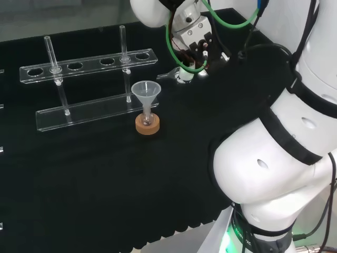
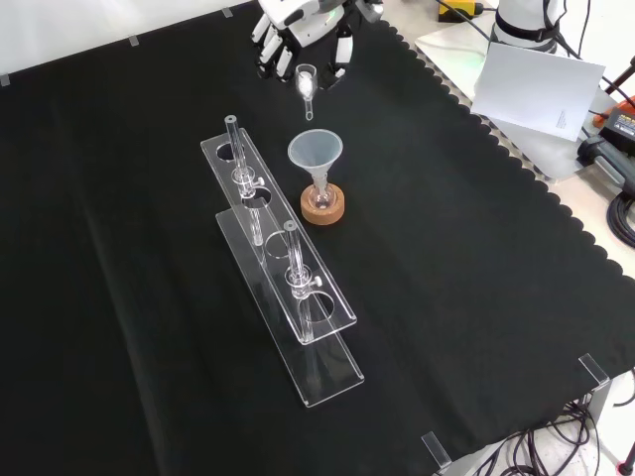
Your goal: Pour all the NaCl from the weighing funnel into the round-bottom flask.
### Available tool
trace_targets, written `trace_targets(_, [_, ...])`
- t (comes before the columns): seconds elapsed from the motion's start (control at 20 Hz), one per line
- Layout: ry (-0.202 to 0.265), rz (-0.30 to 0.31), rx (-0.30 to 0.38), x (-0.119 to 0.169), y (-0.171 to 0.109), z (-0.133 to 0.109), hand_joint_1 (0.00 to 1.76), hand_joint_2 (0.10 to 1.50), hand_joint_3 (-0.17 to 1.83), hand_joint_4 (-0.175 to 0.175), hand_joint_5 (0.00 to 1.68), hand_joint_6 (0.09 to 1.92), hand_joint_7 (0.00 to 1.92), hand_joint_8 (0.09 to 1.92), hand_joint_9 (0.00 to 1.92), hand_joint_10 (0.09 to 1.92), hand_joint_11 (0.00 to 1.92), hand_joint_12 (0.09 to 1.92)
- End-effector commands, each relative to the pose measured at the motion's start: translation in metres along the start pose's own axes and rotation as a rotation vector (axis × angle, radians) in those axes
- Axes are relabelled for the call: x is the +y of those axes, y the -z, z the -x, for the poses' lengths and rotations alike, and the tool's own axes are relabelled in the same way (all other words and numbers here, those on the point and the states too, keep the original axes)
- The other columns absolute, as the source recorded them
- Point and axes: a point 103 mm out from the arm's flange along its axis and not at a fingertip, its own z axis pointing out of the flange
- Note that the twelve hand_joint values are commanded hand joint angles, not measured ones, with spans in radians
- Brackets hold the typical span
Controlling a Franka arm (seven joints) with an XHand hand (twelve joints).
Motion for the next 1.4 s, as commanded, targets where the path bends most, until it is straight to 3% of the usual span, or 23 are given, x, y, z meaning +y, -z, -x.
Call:
trace_targets(0.05, [0.029,0.003,-0.013,0.002,0.006,-0.014,1.11,0.66,0.68,0.175,1.24,0.74,0.57,0.67,0.95,0.48,0.63,1.24])
trace_targets(0.35, [0.041,-0.010,-0.053,0.003,0.008,-0.023,1.11,0.66,0.68,0.175,1.24,0.74,0.58,0.67,0.95,0.48,0.63,1.24])
trace_targets(0.8, [0.033,-0.043,-0.099,0.005,0.008,-0.019,1.11,0.65,0.69,0.175,1.24,0.74,0.58,0.66,0.96,0.47,0.63,1.24])
trace_targets(1.4, [0.018,-0.084,-0.221,0.011,0.019,-0.028,1.11,0.65,0.69,0.175,1.24,0.74,0.59,0.66,0.96,0.47,0.63,1.24])
